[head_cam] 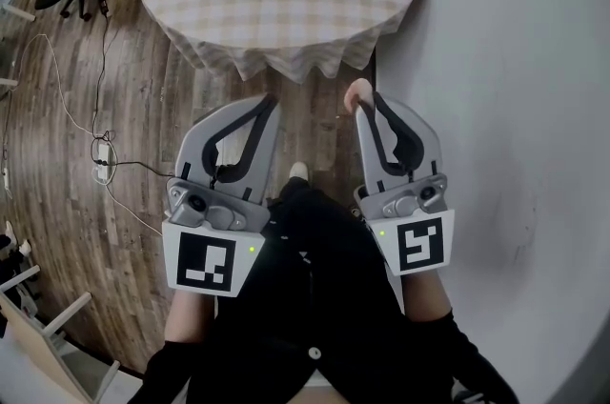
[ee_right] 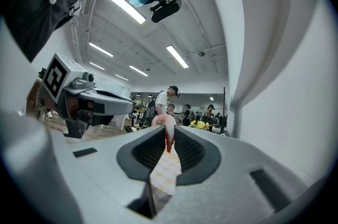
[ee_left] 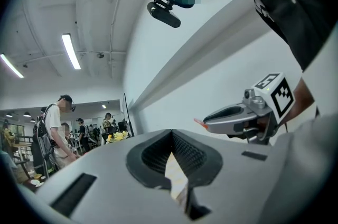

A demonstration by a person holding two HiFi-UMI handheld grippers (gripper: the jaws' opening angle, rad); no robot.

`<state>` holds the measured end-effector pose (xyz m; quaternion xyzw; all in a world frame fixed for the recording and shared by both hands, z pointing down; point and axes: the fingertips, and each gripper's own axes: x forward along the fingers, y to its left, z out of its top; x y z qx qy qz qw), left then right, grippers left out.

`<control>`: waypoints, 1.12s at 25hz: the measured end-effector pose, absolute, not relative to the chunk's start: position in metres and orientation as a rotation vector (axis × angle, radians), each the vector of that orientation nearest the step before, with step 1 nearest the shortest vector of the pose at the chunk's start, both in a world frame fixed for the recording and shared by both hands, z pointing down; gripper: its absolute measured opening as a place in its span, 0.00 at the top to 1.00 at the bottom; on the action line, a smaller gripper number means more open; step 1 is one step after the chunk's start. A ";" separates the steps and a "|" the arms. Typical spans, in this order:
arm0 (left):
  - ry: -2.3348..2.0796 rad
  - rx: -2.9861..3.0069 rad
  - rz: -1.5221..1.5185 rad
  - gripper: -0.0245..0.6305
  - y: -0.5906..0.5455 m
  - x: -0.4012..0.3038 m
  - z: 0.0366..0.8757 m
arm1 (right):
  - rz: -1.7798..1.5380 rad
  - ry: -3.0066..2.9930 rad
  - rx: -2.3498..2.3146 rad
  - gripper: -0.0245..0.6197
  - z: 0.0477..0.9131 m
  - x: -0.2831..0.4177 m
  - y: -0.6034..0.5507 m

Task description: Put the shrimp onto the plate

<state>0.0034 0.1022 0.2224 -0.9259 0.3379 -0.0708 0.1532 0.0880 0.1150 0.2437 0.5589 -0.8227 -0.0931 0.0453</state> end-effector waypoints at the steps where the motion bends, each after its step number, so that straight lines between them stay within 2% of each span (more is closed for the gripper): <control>1: 0.973 -2.653 -0.205 0.96 0.101 0.005 0.222 | -0.288 -2.512 1.709 0.90 0.243 0.091 0.113; 28: 1.015 -2.622 -0.167 0.96 0.082 0.018 0.216 | -0.345 -2.546 1.705 0.90 0.235 0.107 0.094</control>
